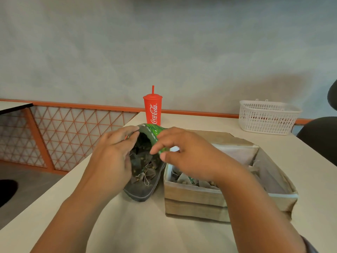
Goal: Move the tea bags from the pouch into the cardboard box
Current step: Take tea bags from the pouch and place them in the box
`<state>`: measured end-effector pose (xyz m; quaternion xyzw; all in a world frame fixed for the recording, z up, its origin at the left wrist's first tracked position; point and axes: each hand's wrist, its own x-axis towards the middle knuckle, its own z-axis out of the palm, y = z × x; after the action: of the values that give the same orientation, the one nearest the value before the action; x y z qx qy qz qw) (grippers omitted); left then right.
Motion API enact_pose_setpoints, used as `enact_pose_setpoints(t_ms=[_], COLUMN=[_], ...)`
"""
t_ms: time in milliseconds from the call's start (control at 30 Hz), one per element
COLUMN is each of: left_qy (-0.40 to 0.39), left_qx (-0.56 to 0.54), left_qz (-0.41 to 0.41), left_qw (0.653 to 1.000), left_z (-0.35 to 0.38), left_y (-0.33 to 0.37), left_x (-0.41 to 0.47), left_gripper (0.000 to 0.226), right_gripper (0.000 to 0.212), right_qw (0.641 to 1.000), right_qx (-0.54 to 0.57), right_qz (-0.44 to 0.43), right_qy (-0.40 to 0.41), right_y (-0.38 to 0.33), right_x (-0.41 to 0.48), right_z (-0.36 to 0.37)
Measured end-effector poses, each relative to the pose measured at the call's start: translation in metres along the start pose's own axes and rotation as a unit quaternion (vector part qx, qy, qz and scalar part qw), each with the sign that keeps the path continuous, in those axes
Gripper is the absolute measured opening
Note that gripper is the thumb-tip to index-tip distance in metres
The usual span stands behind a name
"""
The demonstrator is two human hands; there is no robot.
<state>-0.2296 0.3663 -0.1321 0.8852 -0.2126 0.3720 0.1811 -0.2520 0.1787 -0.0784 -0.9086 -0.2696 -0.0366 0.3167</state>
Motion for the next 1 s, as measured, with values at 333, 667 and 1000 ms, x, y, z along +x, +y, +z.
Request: enact_pose_setpoints(t_ms=[333, 667, 1000], left_qy=[0.098, -0.224, -0.188], left_qx=[0.030, 0.118, 0.112], left_qz=[-0.005, -0.225, -0.243], left_qw=[0.995, 0.941, 0.945], left_z=[-0.005, 0.027, 0.033], left_y=[0.019, 0.029, 0.021], left_x=[-0.003, -0.015, -0.006], left_gripper=[0.042, 0.046, 0.045], right_gripper=[0.056, 0.057, 0.056], right_qw=[0.999, 0.999, 0.999], right_qx=[-0.033, -0.024, -0.011], right_qz=[0.006, -0.012, -0.021], right_qy=[0.028, 0.032, 0.024], right_y=[0.007, 0.007, 0.006], right_x=[0.010, 0.010, 0.012], right_z=[0.015, 0.018, 0.022])
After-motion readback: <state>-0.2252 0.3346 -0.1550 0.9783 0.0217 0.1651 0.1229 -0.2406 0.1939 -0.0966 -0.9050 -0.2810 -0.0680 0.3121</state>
